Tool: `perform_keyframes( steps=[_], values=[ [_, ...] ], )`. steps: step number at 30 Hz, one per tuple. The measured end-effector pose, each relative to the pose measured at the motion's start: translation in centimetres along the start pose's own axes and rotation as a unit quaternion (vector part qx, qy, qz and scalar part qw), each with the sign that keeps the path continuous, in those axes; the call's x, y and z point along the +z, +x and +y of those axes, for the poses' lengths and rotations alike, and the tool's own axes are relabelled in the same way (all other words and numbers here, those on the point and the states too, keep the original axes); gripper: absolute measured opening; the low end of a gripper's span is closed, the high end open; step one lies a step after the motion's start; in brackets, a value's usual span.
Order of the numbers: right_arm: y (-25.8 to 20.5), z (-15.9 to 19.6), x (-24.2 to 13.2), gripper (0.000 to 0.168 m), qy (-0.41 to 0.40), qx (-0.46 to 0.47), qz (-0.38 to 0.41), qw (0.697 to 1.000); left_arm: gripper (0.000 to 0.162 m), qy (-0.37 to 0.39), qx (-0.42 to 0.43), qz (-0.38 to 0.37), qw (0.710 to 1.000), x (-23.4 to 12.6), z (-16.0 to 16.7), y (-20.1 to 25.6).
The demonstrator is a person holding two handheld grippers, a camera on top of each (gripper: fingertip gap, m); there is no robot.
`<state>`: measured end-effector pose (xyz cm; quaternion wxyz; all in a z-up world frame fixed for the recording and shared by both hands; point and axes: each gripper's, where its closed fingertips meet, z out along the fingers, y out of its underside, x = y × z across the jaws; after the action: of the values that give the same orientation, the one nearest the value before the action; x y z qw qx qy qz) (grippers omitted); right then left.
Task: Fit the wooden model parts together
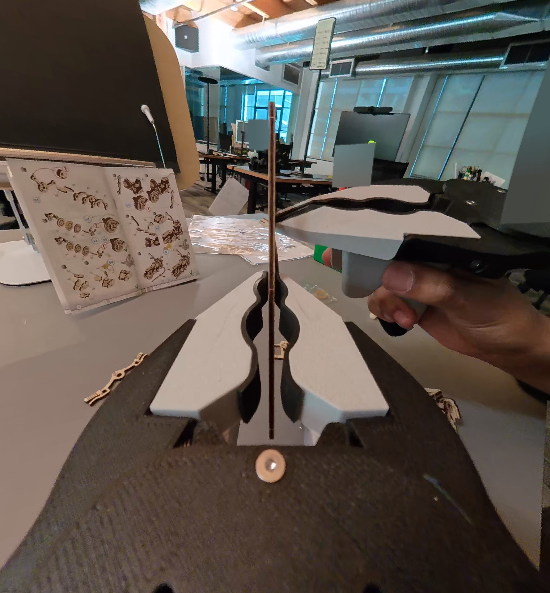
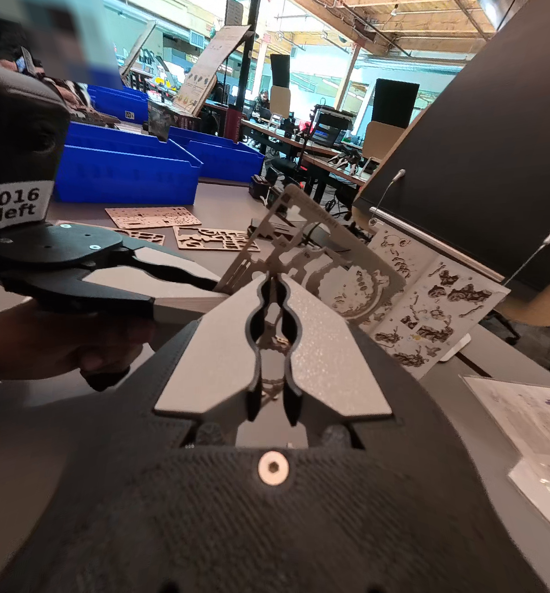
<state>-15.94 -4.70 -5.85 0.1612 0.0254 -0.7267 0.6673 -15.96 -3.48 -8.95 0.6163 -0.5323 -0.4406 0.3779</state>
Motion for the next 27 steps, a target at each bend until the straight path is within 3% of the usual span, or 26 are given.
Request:
perform_keyframes(
  steps=[4, 11, 16, 27],
  values=[
    [0.2, 0.0, -0.1, 0.0, -0.002, -0.043, 0.014, 0.999, 0.0, 0.001, 0.0, -0.005, 1.0, 0.0, -0.1, -0.1],
    [4.7, -1.1, -1.7, 0.002, 0.043, 0.054, 0.046, 0.997, 0.0, 0.04, -0.022, -0.081, 0.996, -1.7, -2.1, -4.9],
    [6.1, 0.2, -1.8, 0.004, 0.038, 0.087, 0.056, 0.994, 0.0, 0.046, -0.032, -0.136, 0.989, -3.0, -2.6, -8.3],
    [5.7, 3.0, -0.9, 0.007, 0.005, 0.099, 0.046, 0.994, 0.0, 0.041, -0.043, -0.147, 0.987, -3.2, -2.1, -9.3]
  ],
)
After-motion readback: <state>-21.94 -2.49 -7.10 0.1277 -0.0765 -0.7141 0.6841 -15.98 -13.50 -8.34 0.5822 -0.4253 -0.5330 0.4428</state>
